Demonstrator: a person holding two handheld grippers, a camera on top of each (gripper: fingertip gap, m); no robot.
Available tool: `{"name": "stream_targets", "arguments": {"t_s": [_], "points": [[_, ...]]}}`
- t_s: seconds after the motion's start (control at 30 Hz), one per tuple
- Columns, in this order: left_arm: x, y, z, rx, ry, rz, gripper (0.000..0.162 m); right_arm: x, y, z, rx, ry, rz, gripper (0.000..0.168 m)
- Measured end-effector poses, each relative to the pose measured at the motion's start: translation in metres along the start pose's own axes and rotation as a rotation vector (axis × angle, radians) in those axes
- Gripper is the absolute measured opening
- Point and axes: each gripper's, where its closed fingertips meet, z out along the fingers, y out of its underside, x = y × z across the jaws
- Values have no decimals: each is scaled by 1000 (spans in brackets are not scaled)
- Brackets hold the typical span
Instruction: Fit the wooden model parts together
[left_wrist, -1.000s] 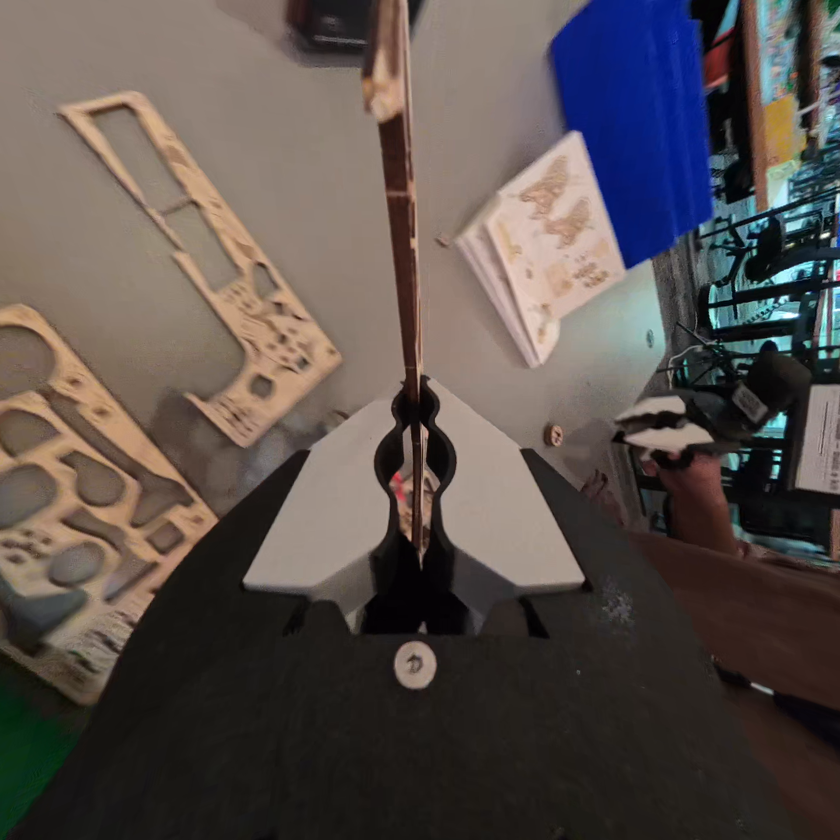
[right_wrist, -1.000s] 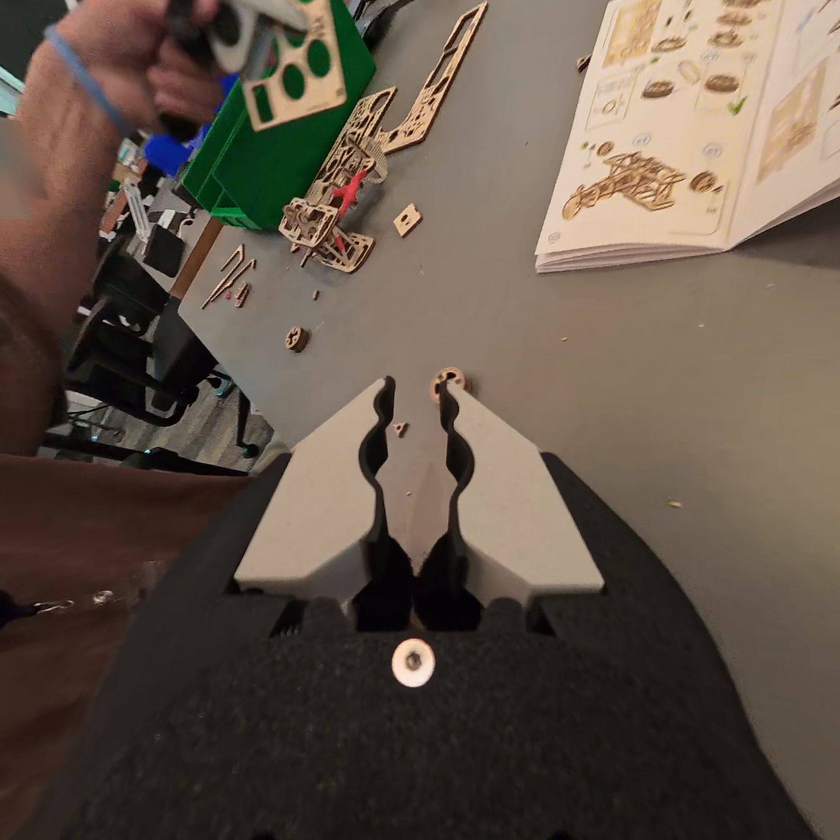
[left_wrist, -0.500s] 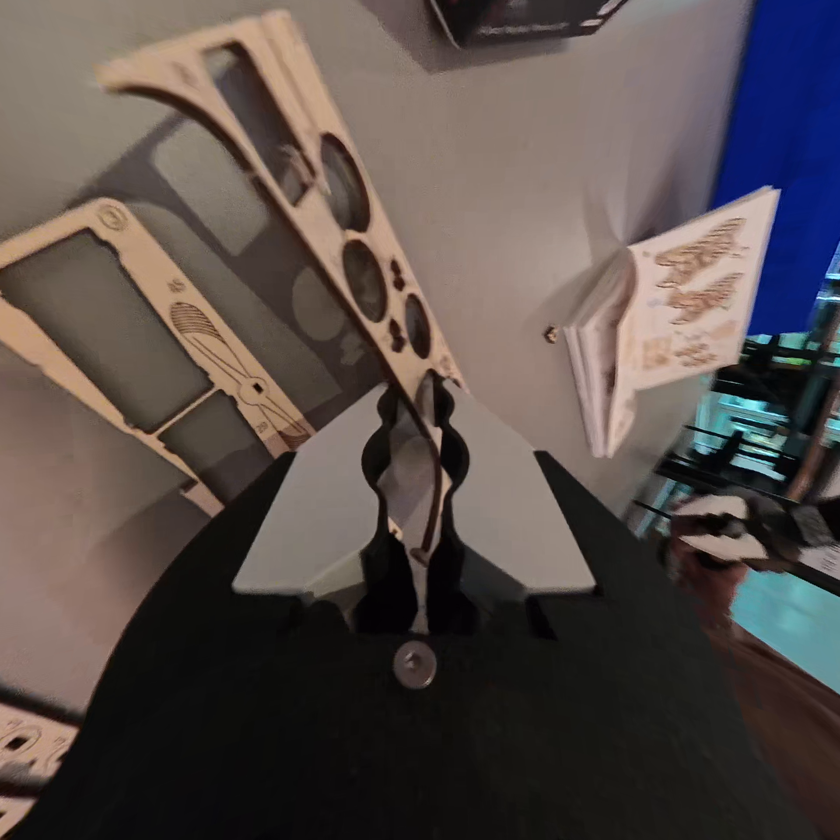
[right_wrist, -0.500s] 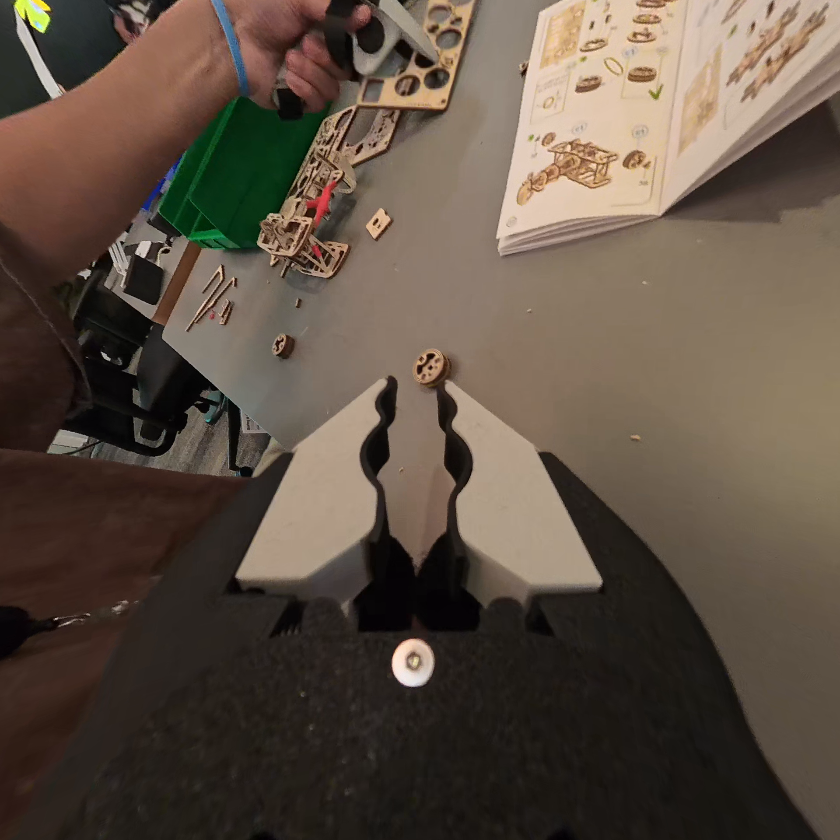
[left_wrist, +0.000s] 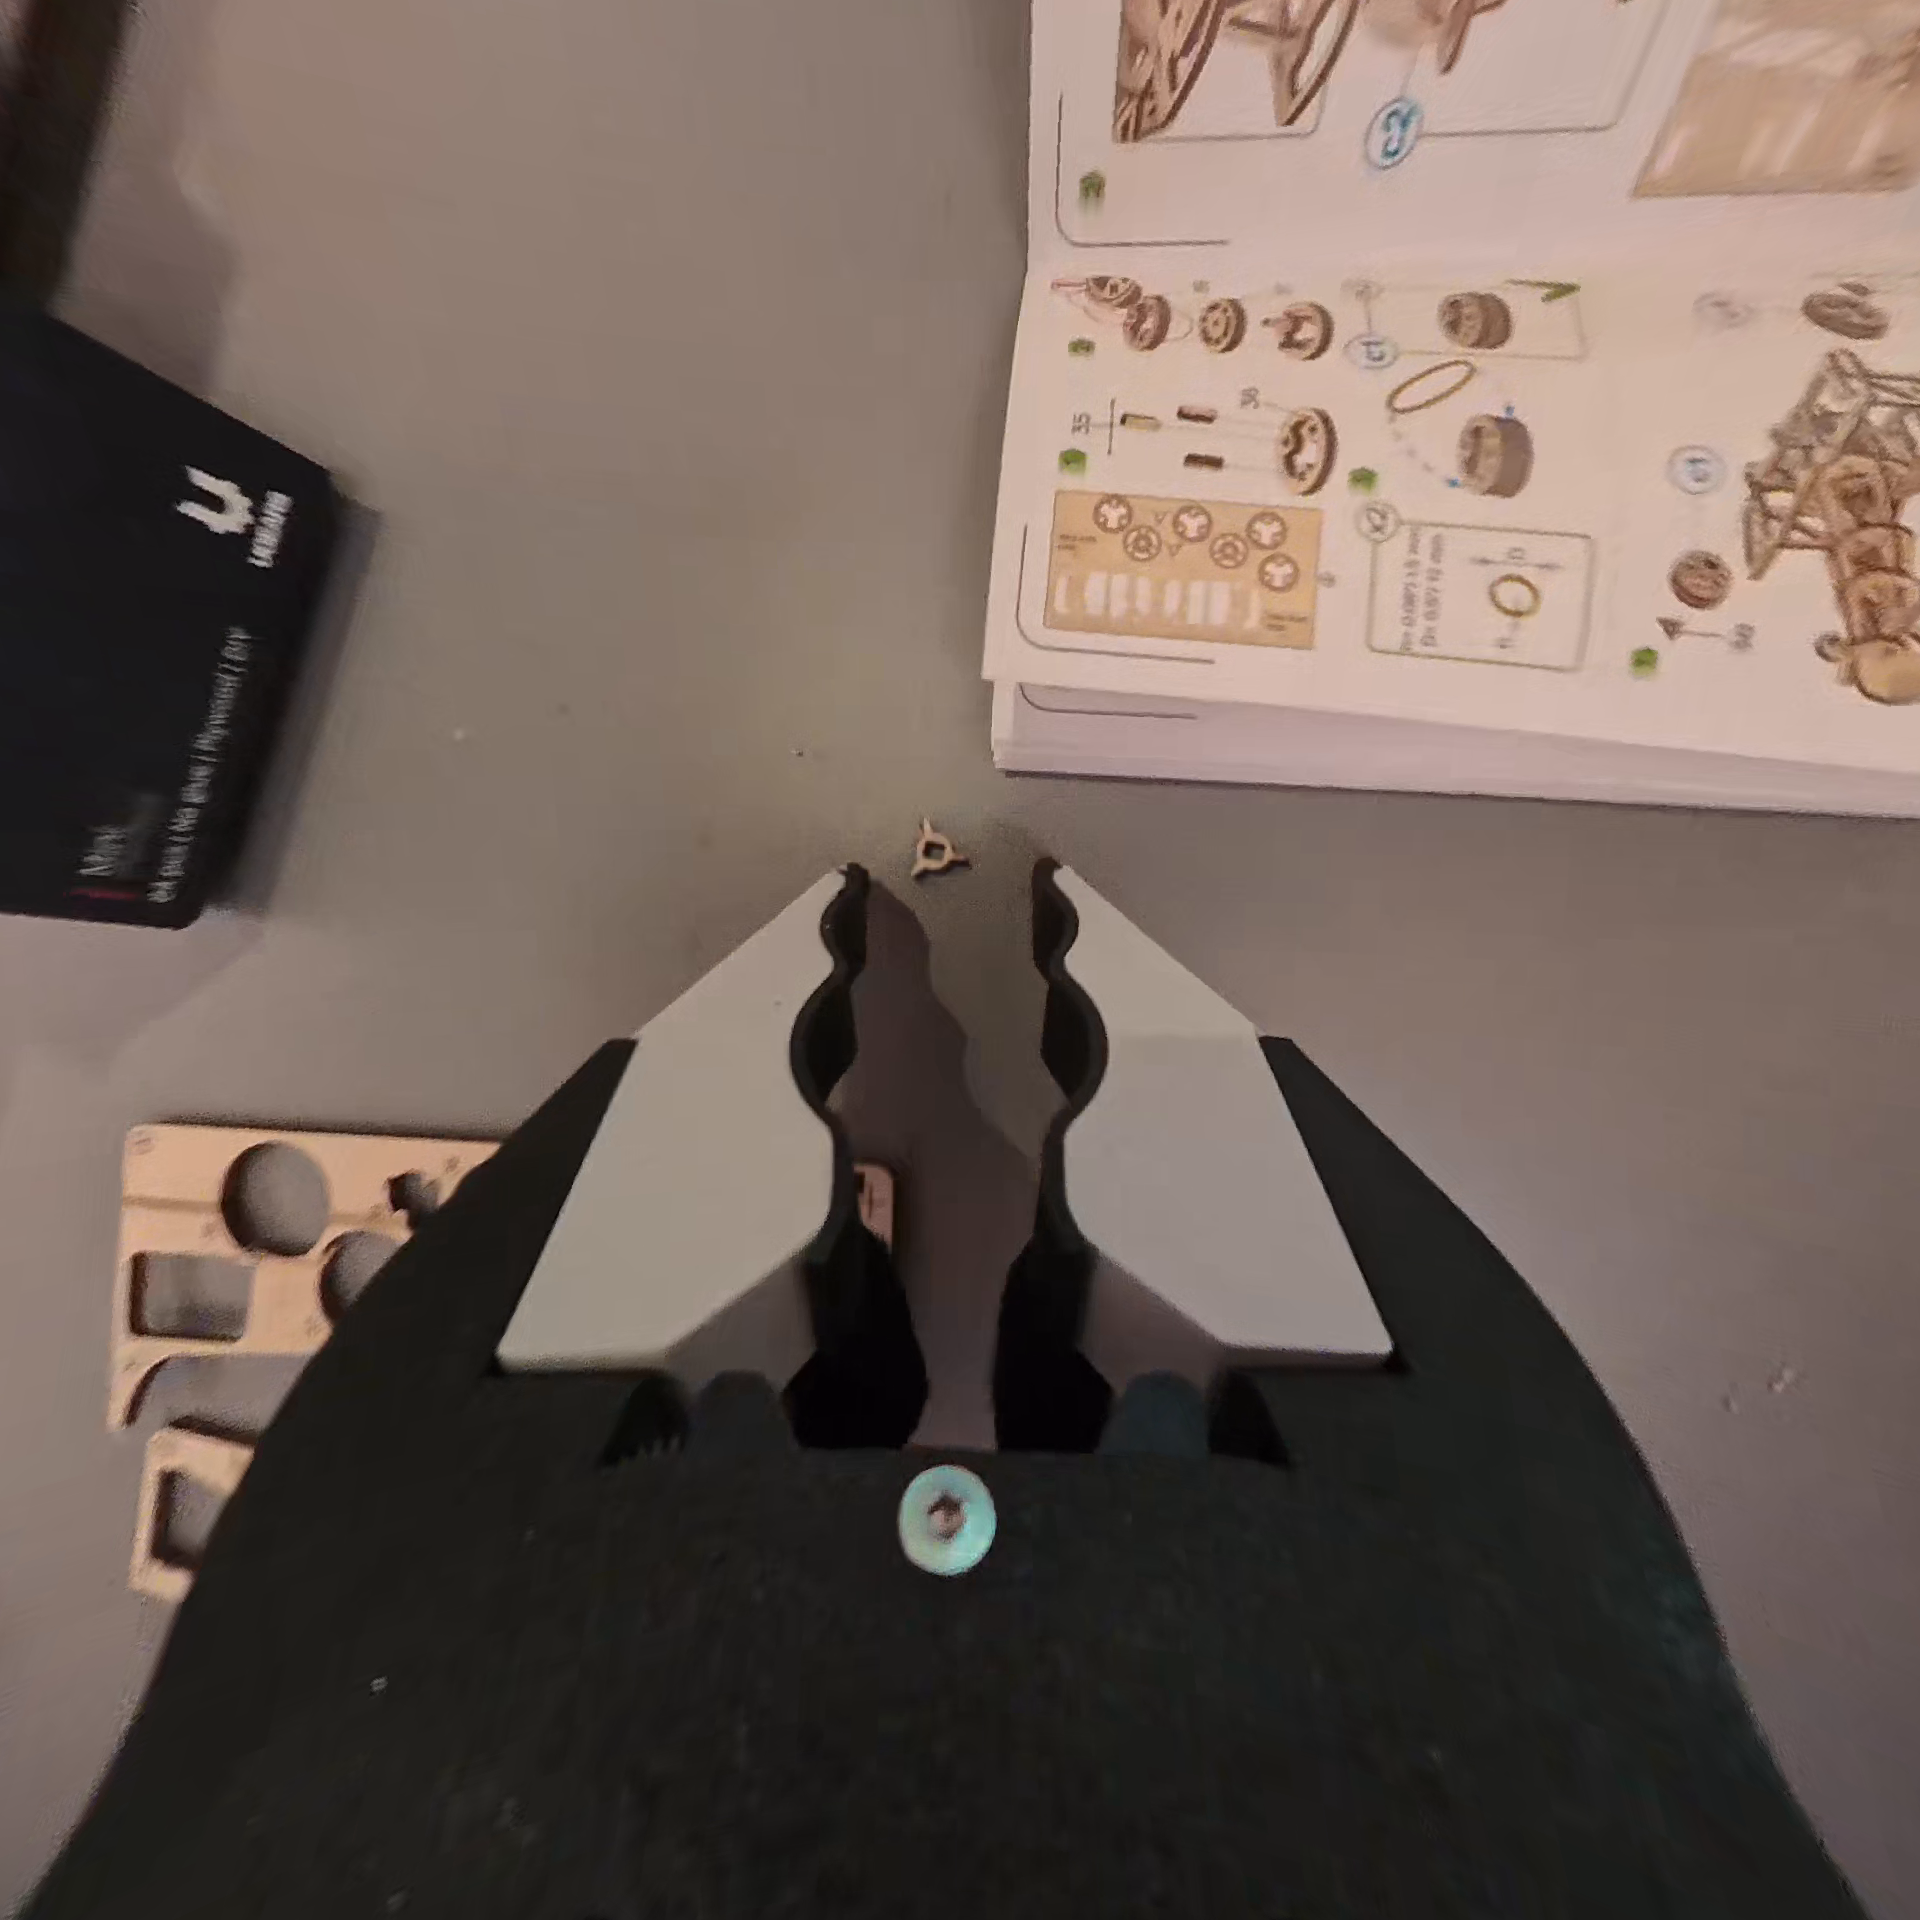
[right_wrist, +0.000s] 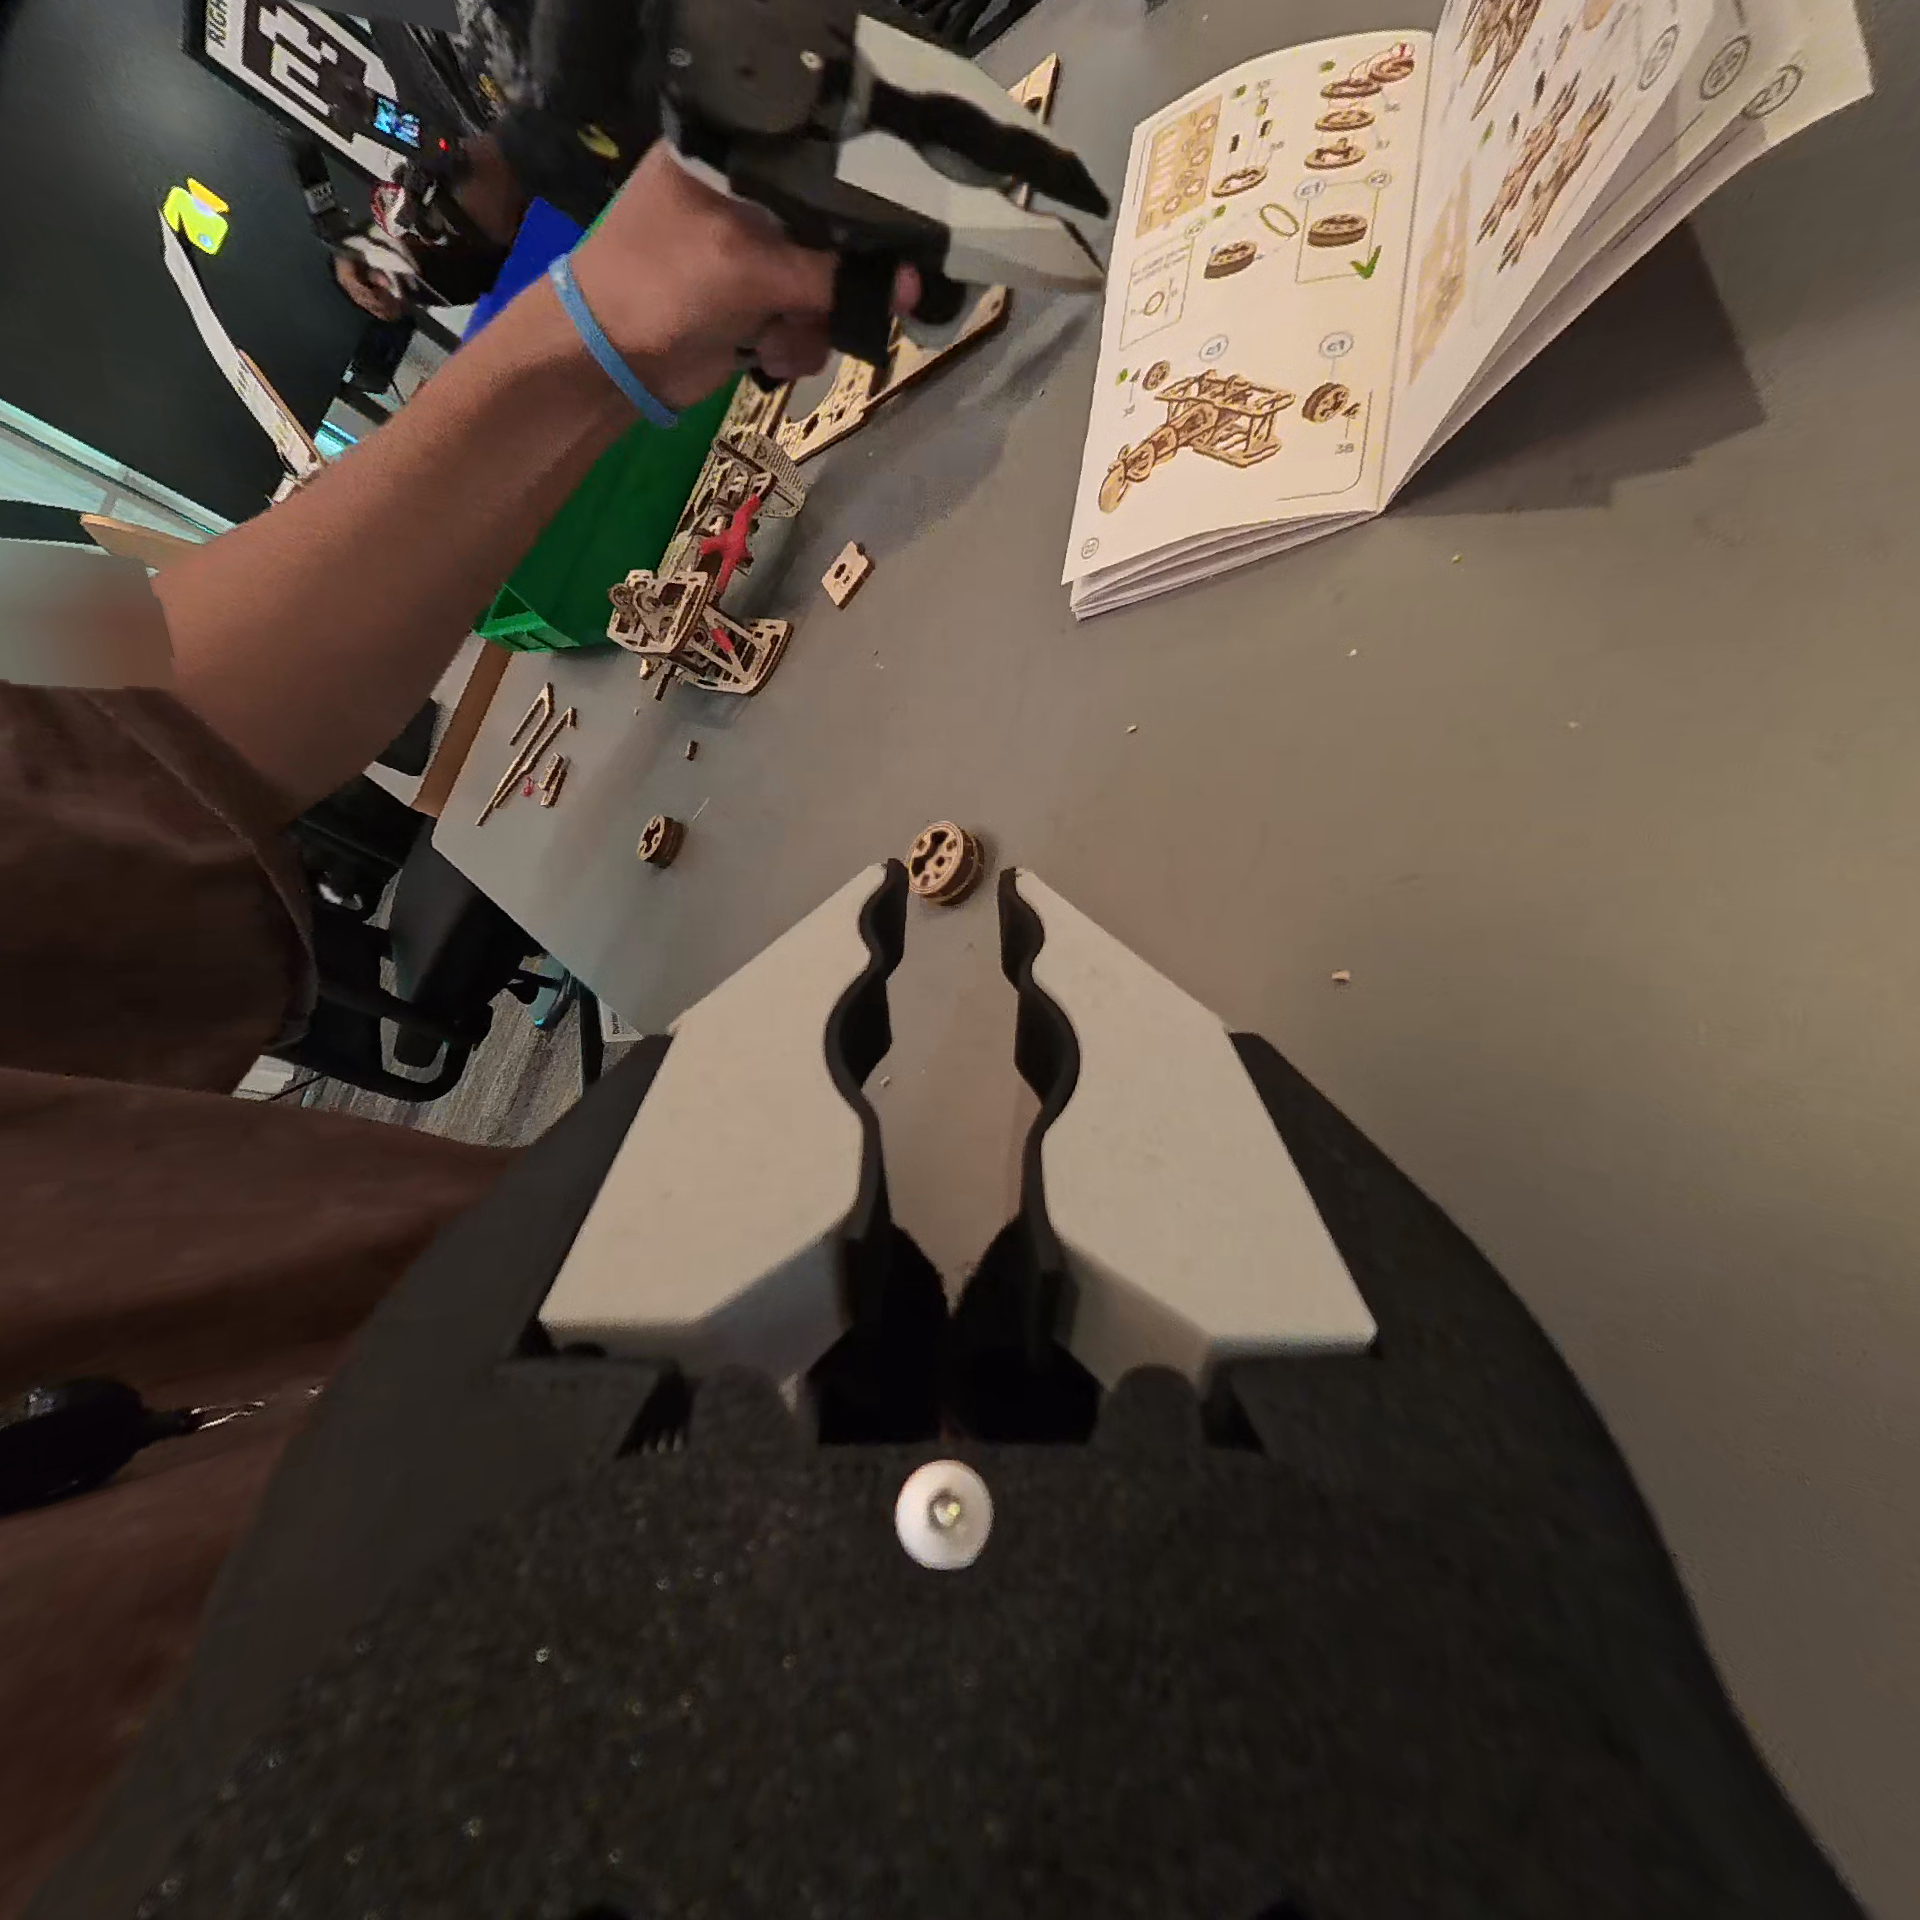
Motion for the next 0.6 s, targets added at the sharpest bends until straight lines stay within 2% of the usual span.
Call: {"name": "stream_targets", "arguments": {"t_s": [0.17,0.23,0.37,0.47,0.6], "points": [[-7,-6,7,2,-7,-10,12,8,4,-15,37,29,26,17],[-3,-5,7,-1,8,0,0,11,6,-19,45,25,50,17],[8,0,0,-1,42,6,0,15,10,-20,37,22,56,17],[28,-5,-25,66,97,-12,0,12,10,-15,14,7,39,17],[61,-1,-85,184,97,-108,0,6,14,-2,-47,-8,-21,17]]}}
